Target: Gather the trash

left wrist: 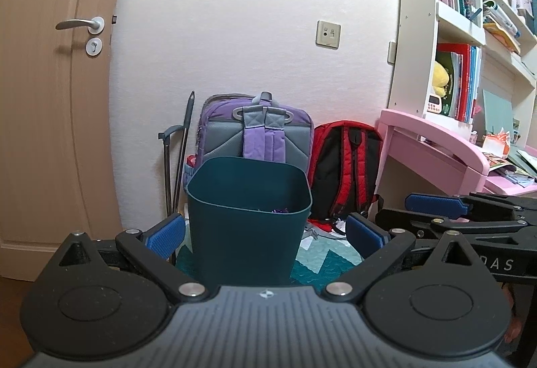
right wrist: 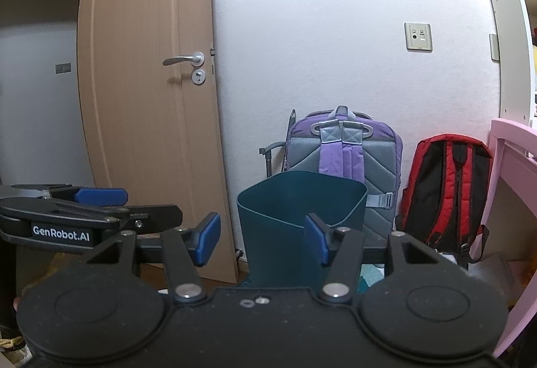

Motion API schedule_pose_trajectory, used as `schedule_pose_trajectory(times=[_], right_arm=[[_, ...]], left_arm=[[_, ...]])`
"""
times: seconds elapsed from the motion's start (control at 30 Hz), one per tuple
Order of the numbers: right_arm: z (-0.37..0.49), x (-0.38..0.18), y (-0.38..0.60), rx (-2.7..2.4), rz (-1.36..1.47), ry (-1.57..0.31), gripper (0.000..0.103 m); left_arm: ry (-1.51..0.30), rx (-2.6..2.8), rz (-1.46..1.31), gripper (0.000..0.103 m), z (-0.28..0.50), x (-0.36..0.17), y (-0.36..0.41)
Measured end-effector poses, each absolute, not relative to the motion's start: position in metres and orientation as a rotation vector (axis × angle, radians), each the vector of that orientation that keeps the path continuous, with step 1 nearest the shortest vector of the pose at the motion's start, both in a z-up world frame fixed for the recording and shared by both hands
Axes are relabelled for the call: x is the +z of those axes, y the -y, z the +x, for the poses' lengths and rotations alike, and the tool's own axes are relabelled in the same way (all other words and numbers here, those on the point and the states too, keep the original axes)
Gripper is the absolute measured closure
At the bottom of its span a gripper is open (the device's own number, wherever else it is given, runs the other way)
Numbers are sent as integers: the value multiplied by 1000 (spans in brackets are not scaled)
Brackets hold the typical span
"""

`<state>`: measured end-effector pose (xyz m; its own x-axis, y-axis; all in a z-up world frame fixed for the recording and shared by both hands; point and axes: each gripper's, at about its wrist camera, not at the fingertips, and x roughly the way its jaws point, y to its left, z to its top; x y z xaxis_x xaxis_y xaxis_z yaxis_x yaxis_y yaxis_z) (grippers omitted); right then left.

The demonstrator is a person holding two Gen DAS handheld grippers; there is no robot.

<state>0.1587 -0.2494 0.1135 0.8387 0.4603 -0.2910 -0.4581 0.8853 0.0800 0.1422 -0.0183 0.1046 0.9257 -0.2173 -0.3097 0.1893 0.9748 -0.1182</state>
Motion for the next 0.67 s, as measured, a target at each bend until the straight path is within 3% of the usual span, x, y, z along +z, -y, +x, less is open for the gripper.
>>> schedule_pose_trajectory(times=[0.67], right_arm=[[147, 97, 245, 503, -6, -336, 48]], left_arm=[[-306, -192, -89, 0, 127, 90, 13]])
